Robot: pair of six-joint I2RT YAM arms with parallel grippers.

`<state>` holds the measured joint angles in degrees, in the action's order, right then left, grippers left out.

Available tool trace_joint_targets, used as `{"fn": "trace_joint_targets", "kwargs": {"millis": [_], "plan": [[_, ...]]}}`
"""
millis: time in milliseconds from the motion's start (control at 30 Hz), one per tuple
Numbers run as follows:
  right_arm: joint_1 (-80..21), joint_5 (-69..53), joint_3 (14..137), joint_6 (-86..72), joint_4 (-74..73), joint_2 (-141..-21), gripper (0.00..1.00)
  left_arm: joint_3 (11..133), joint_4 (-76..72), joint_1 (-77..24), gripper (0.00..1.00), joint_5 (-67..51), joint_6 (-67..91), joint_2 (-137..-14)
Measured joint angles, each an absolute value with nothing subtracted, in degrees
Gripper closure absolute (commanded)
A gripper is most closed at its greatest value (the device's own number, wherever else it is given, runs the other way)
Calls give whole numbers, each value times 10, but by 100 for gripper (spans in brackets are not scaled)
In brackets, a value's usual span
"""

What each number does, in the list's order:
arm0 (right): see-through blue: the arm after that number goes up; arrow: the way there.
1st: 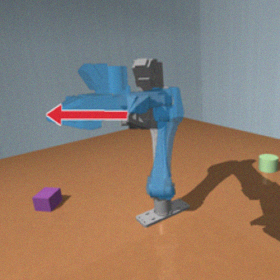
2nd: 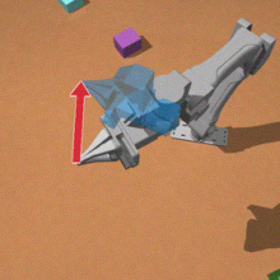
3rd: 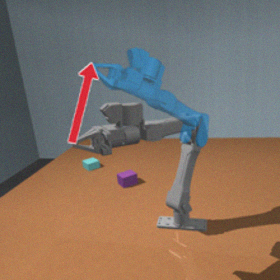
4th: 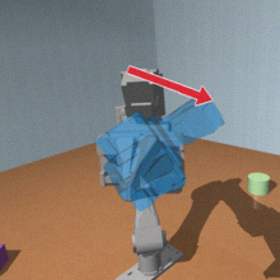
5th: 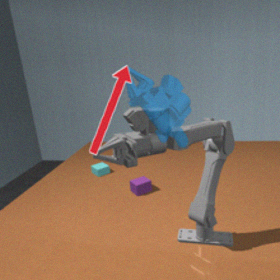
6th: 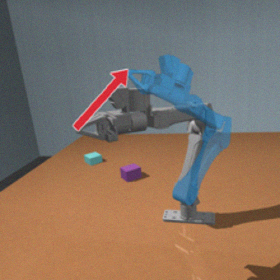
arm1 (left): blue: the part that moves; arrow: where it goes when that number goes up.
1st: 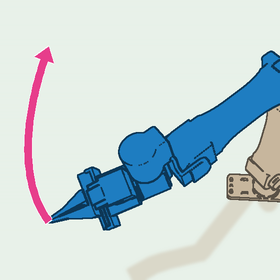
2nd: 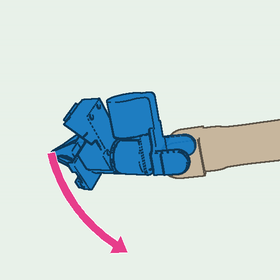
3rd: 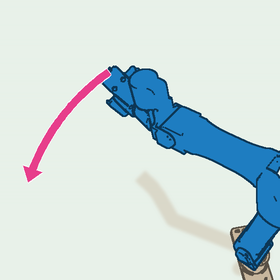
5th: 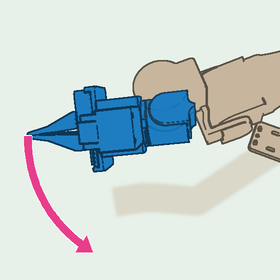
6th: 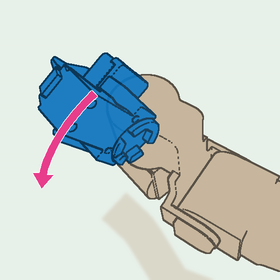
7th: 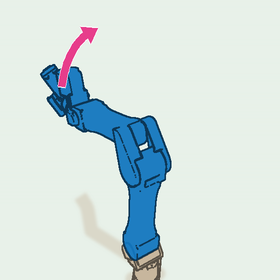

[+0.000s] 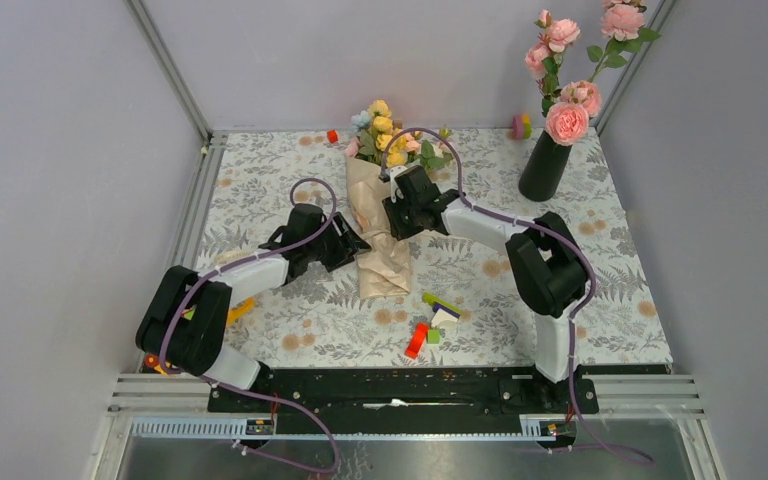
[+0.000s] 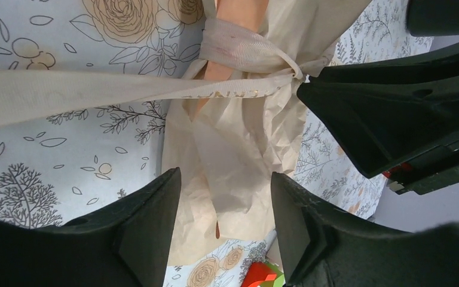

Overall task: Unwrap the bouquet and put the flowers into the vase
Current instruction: Untie the ribbon from the wrapping paper.

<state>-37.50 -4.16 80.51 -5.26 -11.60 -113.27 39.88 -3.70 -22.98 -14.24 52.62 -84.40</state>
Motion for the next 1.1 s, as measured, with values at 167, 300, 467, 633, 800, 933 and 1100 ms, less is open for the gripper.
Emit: {"fn": "trace_joint_targets", "kwargs": {"millis": [167, 300, 467, 633, 800, 933, 1100], "plan": [[-375, -37, 818, -44, -120, -1148, 66, 399, -52, -230, 46, -153, 534, -863], [-376, -35, 827, -42, -123, -1155, 68, 399, -65, -230, 56, -161, 541, -875], [-380, -25, 832, -39, -126, -1161, 91, 399, -75, -230, 76, -165, 549, -886], [-382, -6, 832, -43, -126, -1162, 100, 399, -78, -230, 92, -165, 551, -891], [-386, 14, 816, -55, -119, -1158, 100, 397, -88, -230, 100, -165, 553, -901], [-386, 30, 794, -78, -112, -1144, 100, 388, -97, -230, 100, -165, 553, -903], [-386, 41, 773, -114, -100, -1130, 100, 380, -102, -230, 100, -163, 553, -902]]}}
